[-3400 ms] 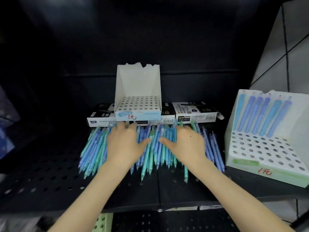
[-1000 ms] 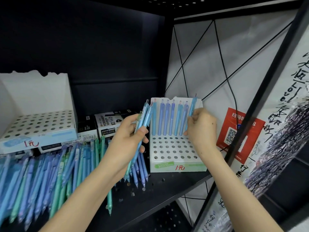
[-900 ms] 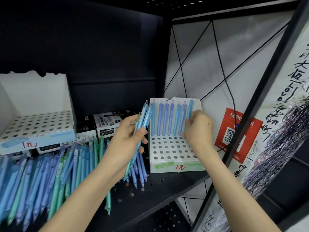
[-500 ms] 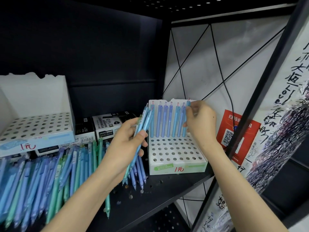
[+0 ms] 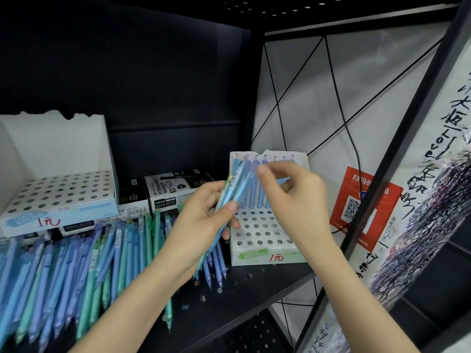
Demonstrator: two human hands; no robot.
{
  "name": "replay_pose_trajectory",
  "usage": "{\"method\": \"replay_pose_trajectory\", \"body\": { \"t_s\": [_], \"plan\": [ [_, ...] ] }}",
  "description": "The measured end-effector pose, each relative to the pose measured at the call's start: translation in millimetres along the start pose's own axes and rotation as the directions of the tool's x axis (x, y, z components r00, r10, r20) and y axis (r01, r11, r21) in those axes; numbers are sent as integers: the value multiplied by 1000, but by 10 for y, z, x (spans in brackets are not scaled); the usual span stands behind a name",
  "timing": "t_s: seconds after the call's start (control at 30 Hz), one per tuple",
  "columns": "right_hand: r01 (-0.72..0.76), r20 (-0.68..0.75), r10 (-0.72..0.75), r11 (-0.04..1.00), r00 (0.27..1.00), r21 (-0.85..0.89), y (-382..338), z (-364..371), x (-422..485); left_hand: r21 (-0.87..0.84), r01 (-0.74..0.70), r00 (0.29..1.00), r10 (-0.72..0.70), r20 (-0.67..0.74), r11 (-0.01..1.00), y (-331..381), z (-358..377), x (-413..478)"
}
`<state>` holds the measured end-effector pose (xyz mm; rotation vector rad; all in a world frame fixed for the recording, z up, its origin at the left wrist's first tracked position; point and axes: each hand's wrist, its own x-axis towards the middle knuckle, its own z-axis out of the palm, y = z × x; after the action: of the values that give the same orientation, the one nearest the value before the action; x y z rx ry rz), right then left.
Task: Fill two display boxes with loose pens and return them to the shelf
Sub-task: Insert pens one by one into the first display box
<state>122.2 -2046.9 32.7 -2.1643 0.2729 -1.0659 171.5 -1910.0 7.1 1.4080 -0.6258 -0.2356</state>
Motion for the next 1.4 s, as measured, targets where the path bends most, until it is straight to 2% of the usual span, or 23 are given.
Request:
{"method": "replay_pose_trajectory", "body": {
  "t_s": [0.07, 0.13, 0.2, 0.27, 0.33, 0.4, 0.5, 0.6, 0.7, 0.93, 1.2, 1.4],
  "plan": [
    [-122, 166, 100, 984, 981, 127, -65, 40, -49, -4, -5, 1000, 6, 30, 1000, -1, 12, -11],
    [-247, 216, 192, 932, 957, 266, -78, 9, -46, -1, 1, 999, 0, 41, 1000, -1, 16, -19],
    [-320, 206, 254, 847, 945, 425, -76, -105, -13, -1, 18, 999, -17, 29, 1000, -2, 11, -19],
    [-263, 69, 266, 816, 961, 515, -50, -264, 57, -19, 54, 998, -54, -13, 998, -7, -2, -9],
    [-136, -156, 226, 886, 962, 442, 30, -387, 162, -15, 89, 993, -90, -70, 996, -20, -12, 10],
    [-59, -323, 125, 977, 938, 207, 128, -432, 243, -20, 123, 986, -125, -114, 992, -33, -12, 27],
    [-37, -379, -21, 989, 925, -145, 232, -383, 275, -34, 165, 976, -168, -137, 986, -51, -16, 45],
    [-7, -350, -113, 946, 930, -324, 320, -282, 279, -53, 183, 974, -189, -127, 982, -56, -23, 43],
    [-29, -324, -87, 941, 942, -337, 421, -220, 308, -59, 178, 976, -184, -116, 982, -54, -43, 37],
    [-91, -308, 21, 972, 951, -215, 496, -251, 402, -34, 164, 981, -167, -98, 986, -57, -71, 32],
    [-105, -316, 34, 972, 948, -210, 515, -213, 453, -17, 149, 983, -150, -103, 989, -42, -75, 25],
    [-148, -243, 54, 910, 969, -387, 604, -138, 451, -16, 145, 985, -146, -90, 989, -24, -71, 21]
  ]
}}
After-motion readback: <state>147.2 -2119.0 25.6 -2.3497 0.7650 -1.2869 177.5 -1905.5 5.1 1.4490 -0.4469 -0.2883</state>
